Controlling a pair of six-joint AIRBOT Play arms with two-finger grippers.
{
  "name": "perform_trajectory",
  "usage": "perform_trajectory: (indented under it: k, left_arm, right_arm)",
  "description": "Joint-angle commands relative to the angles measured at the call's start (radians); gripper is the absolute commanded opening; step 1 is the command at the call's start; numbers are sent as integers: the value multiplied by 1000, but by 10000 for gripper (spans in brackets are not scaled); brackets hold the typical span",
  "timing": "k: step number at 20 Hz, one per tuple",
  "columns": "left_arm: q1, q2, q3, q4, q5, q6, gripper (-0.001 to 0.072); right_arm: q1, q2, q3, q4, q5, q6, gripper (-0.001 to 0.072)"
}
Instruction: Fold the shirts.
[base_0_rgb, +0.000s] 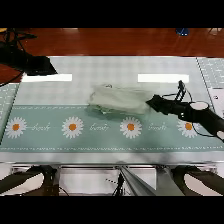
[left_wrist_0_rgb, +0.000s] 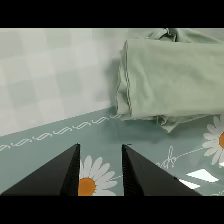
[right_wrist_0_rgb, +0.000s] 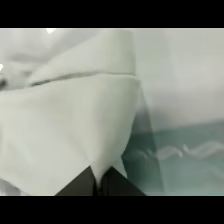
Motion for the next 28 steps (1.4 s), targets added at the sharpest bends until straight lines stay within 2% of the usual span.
perform_trajectory:
  k: [1,4,6,9,12,16,17,21,28]
  left_arm:
    - [-4,0,0,2,5,4,323]
    - [-4,-8,0,2,57,3,323]
    - [-4,-21,0,2,84,4,323]
    - [-2,-53,0,18,108,4,323]
    - [-2,-93,0,20,140,4,323]
    - [-1,-156,0,28,191,7,324]
    - [3,-172,0,27,205,7,324]
    - [13,-229,0,27,223,7,323]
    - [37,-240,0,27,406,7,323]
  right_arm:
    - [-131,91,148,-217,161,74,25]
    - [-308,205,289,-520,346,235,25]
    - [-439,274,367,-649,485,274,24]
    - [-624,359,451,-730,624,345,24]
    - [-775,392,483,-811,772,356,24]
    - [-925,392,483,-1210,965,377,24]
    - [-966,394,483,-1299,984,420,23]
    - [-1126,423,483,-1457,1020,447,24]
    - [-1333,433,453,-1464,1067,425,25]
